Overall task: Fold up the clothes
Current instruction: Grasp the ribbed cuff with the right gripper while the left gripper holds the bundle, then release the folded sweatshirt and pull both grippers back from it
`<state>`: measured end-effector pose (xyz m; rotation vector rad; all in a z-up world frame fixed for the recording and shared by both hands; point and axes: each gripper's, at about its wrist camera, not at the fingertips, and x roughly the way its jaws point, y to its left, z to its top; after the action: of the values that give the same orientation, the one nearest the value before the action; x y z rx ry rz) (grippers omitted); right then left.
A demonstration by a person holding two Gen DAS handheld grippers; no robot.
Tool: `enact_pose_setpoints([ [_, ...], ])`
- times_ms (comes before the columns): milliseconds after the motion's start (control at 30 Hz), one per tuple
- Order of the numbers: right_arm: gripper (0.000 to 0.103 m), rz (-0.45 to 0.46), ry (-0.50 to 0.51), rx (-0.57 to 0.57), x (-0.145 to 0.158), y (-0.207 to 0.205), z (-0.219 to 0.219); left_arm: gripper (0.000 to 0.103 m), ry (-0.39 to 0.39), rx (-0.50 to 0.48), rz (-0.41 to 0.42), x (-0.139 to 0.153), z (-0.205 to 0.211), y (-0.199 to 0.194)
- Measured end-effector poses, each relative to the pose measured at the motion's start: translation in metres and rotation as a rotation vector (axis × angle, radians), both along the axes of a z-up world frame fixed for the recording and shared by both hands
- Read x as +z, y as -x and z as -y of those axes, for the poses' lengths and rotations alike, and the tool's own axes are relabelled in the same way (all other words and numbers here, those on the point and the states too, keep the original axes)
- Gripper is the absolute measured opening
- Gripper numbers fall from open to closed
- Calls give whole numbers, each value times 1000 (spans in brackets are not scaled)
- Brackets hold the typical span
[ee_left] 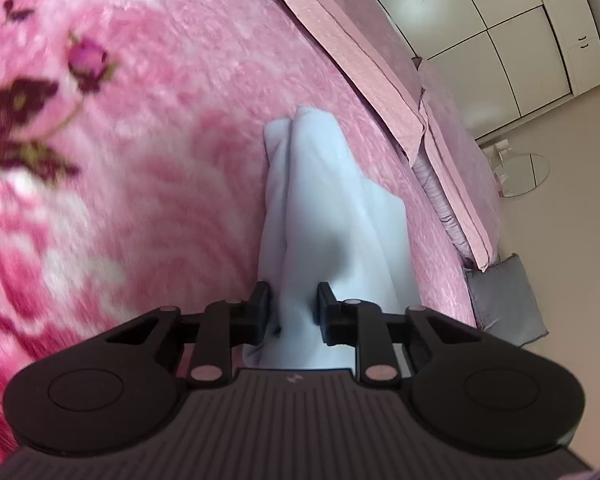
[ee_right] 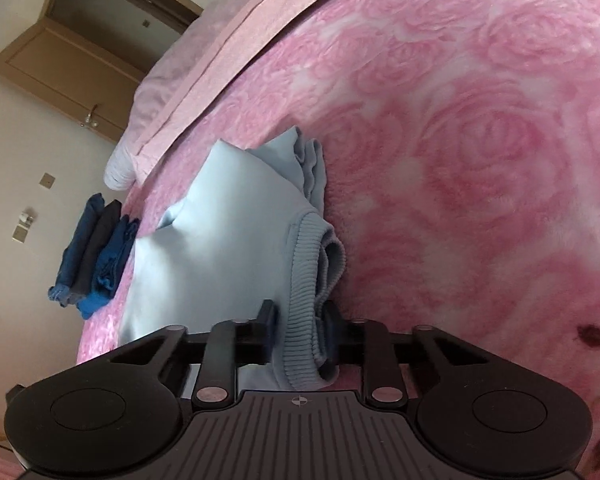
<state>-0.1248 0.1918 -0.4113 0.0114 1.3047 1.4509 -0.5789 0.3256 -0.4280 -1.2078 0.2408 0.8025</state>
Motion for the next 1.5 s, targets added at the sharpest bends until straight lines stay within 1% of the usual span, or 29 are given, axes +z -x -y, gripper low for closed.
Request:
enact_pose_setpoints([
  [133,19,44,20,13,9,21,7,20,-15,16,-52,2,-7,-1],
  [200,21,79,31,-11,9,28,9,26,-29,5,-98,7,-4,-4],
  [267,31,105,42,-33,9,32,9,32,-42,9,-145,14,1,-5],
  [300,34,109,47,-38,11,33,11,33,-51,17,-177,20,5,-5],
  [333,43,124,55,-39,15,34,13,34,-61,30,-217,27,10,-6],
  [367,47,149,66,-40,19,36,14,34,-71,43,-256,34,16,-6],
  [400,49,193,71,-41,25,40,18,35,-87,54,-316,42,23,-9],
  [433,55,249,73,-44,31,45,22,37,-106,62,-391,50,32,-13],
  [467,61,311,73,-43,36,51,28,41,-124,65,-465,58,40,-19],
  [533,62,440,72,-35,45,65,40,43,-171,38,-602,69,62,-37],
  [567,62,500,77,-31,48,73,46,43,-198,14,-651,74,73,-46],
  [600,62,535,79,-25,48,80,54,45,-227,-9,-695,78,85,-54],
  [667,62,576,78,-9,47,92,71,46,-281,-49,-760,83,107,-69],
  [767,62,560,70,-5,49,102,96,46,-340,-83,-820,89,136,-83],
  [867,62,569,67,-10,57,109,114,46,-376,-91,-843,97,163,-87],
  [933,62,585,52,-23,65,112,126,46,-420,-88,-876,104,180,-88],
  [1033,62,609,24,-37,77,117,144,46,-479,-88,-895,113,202,-88],
  [1100,62,621,9,-38,84,121,153,46,-502,-90,-888,118,213,-86],
  [1200,62,628,-8,-35,89,125,161,46,-515,-106,-862,123,222,-81],
  [1333,62,620,-34,-37,92,128,165,46,-525,-121,-812,124,214,-69],
  [1433,62,606,-63,-56,91,123,164,38,-527,-118,-754,121,192,-53],
  [1500,61,601,-91,-64,90,116,157,22,-510,-124,-698,117,171,-43],
])
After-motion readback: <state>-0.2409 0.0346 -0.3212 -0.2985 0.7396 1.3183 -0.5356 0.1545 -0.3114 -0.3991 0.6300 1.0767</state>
